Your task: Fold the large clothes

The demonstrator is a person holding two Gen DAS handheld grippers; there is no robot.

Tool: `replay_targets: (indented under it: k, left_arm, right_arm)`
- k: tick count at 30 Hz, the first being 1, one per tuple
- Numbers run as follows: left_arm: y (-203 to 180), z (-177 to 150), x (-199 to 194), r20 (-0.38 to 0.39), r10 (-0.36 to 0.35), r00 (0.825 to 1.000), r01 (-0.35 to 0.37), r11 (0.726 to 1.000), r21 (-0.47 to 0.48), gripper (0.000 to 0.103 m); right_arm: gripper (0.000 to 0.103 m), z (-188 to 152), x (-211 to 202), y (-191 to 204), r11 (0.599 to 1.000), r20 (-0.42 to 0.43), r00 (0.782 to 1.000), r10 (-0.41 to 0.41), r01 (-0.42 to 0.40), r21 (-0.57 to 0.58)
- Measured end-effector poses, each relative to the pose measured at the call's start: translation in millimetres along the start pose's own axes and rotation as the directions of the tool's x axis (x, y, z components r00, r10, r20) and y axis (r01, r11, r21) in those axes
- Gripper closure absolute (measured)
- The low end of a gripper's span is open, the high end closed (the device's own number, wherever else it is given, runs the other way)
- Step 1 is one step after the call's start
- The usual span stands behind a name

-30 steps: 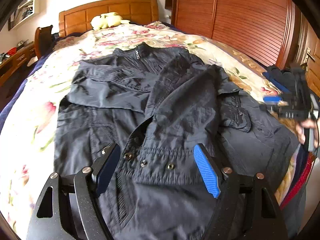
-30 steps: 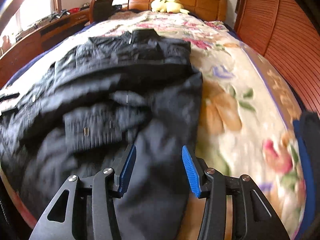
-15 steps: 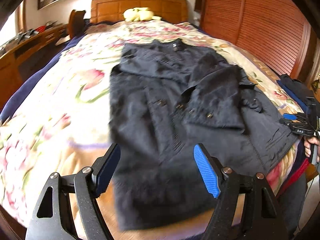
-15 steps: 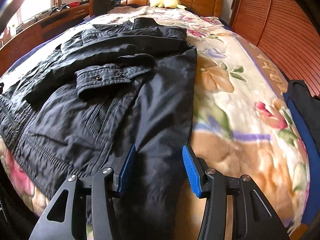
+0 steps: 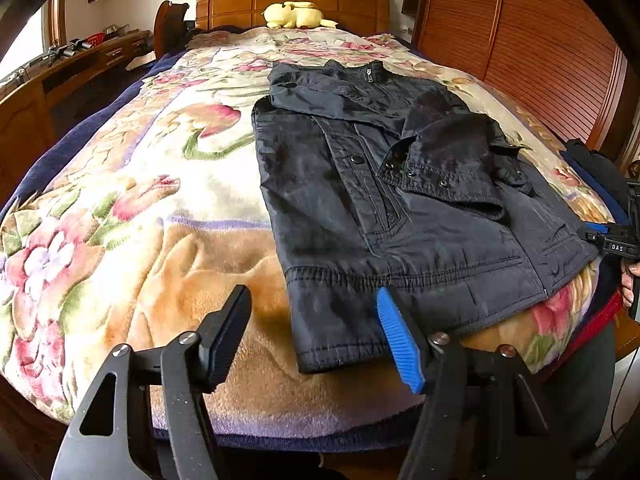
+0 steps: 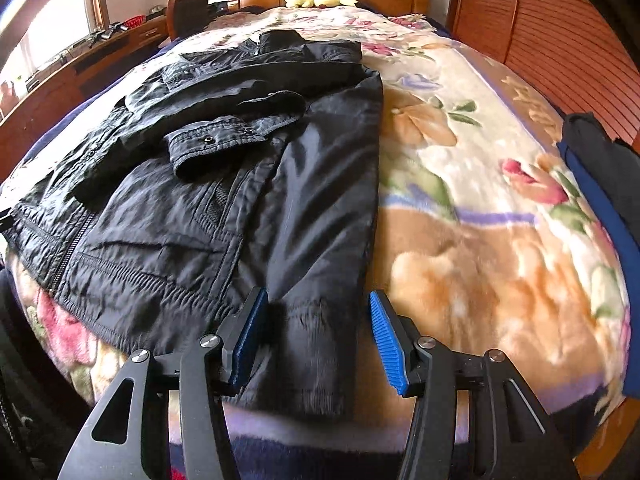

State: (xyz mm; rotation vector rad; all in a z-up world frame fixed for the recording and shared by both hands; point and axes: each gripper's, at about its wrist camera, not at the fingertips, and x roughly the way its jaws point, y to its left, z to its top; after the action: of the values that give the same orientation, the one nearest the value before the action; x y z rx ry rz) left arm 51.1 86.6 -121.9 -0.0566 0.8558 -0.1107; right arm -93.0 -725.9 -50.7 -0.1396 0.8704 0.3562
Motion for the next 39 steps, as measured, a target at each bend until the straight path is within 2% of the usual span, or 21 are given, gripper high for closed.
replay_targets:
  k: [6, 11, 21, 24, 26, 29, 31, 33, 39]
  left_arm:
    - [1.9, -8.9, 3.5, -0.006, -0.007, 1.000, 0.007, 1.000, -0.010, 0.042]
    - [2.4, -10.9, 3.5, 0.002, -0.017, 1.000, 0.017, 1.000, -0.026, 0.053]
    - [-0.2, -12.8, 5.2, -0.004, -0.012, 1.000, 0.012, 1.000, -0.023, 0.053]
    - [-2.6, -11.8, 6.9, -0.008, -0.018, 1.000, 0.018, 1.000, -0.016, 0.062]
    - [-6.1, -10.3, 7.1, -0.017, -0.021, 1.000, 0.021, 1.000, 0.003, 0.078]
    - [-5.7, -4.3, 3.6, -0.021, -0.013, 1.000, 0.013, 1.000, 0.016, 0.089]
    - [-3.8, 0.7, -2.5, -0.008, -0.031, 0.999, 0.031, 0.999, 0.008, 0.092]
    - [-4.7, 6.3, -13.2, 0.020, -0.036, 0.999, 0.036, 0.999, 0.010, 0.094]
    - [-19.5, 22.1, -54.0, 0.113, -0.037, 0.993, 0.031, 0.998, 0.050, 0.096]
  right_arm:
    - [0.049, -5.5, -0.9, -1.4, 1.000, 0.006, 1.000, 0.008, -0.008, 0.015]
    - [0.049, -8.3, -0.8, -4.3, 0.999, 0.012, 1.000, 0.023, -0.023, 0.036]
    - [0.049, -14.5, -8.3, 12.1, 1.000, 0.005, 1.000, -0.004, 0.004, -0.019]
    - [0.049, -16.1, -8.4, 14.2, 1.000, 0.011, 1.000, -0.007, 0.007, -0.029]
    - [0.053, -16.5, -8.3, 13.8, 0.999, 0.012, 1.000, 0.005, -0.004, -0.033]
    - [0.067, -16.8, -9.1, 13.0, 0.998, 0.009, 0.999, 0.049, -0.048, -0.041]
    - [0.080, -16.0, -10.5, 10.9, 0.997, 0.010, 0.998, 0.067, -0.067, -0.037]
    - [0.088, -15.2, -15.0, 6.6, 0.995, 0.026, 0.995, 0.100, -0.100, -0.022]
    - [0.094, -9.8, -52.4, 7.7, 0.992, 0.146, 0.981, 0.127, -0.128, -0.002]
